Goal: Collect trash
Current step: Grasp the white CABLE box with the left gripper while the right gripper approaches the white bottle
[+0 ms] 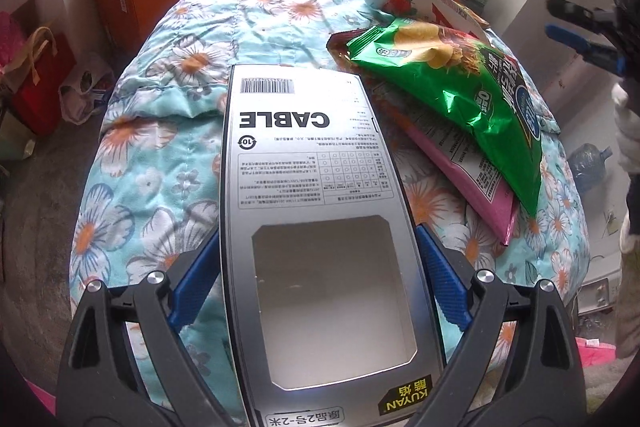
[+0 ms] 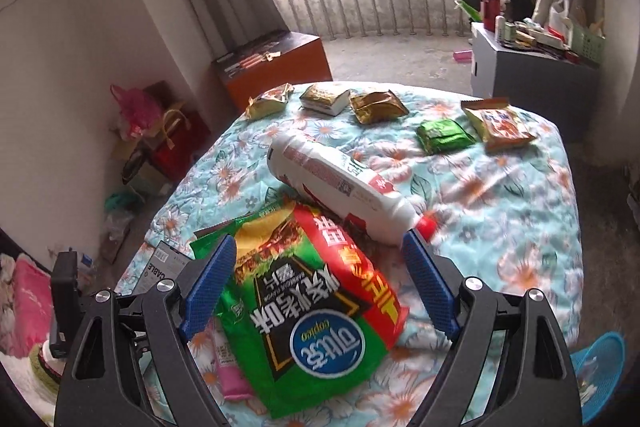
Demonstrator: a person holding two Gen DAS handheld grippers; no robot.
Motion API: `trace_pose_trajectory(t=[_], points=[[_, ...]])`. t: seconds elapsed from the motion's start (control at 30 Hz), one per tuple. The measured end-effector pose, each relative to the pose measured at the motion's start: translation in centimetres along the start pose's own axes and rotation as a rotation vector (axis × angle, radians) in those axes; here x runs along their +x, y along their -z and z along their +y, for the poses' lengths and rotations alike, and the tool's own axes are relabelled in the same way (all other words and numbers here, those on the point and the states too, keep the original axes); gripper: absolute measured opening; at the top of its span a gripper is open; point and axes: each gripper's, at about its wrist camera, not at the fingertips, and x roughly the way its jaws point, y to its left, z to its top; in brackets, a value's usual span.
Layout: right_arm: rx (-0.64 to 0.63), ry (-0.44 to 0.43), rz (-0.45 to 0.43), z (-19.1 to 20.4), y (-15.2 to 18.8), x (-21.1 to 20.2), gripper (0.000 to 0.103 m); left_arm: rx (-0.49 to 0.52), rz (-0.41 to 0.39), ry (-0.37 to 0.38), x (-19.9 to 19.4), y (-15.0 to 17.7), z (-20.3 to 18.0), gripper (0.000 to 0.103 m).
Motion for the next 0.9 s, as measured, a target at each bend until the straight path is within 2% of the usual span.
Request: trace_pose_trajectory(t=[0.13,0.23,0.33,0.43,0.6,0.73,0.9], points=[[-0.186,0.045,0.095,1.6,-3.8,5.8,0.082,-0.017,0.003,0.025,-0.1,0.1,0.3,0.088],[-0.291,0.08,0.184,2.4,-5.1,9.5,0.082,-0.032,0.006,0.04,-0.2,0.1,0.6,0.088],[-0.318,0.106,0.26,2.1,-5.7,12.4,0.082,-0.036,0.007,0.049,-0.2,0.2,0.8,0.088],[-0.28,0.093,0.306,1.0,-5.7,14.0,0.077,-0.035,0.008,0.051,-0.2,0.2,0.9,0.088],[-0.175,0.079,0.303,-1.5,-5.6,13.9,0.071,-0.033,0.011,0.052,-0.2,0.2,0.8,0.088],[-0.061,0.097,0.3,-4.4,-5.0,12.2,0.07,-0.034,0.01,0.046,-0.1,0.1,0.9,0.088],[0.141,0.129,0.301,-8.9,-2.0,8.5,0.069,-0.035,0.01,0.041,-0.1,0.1,0.8,0.088]])
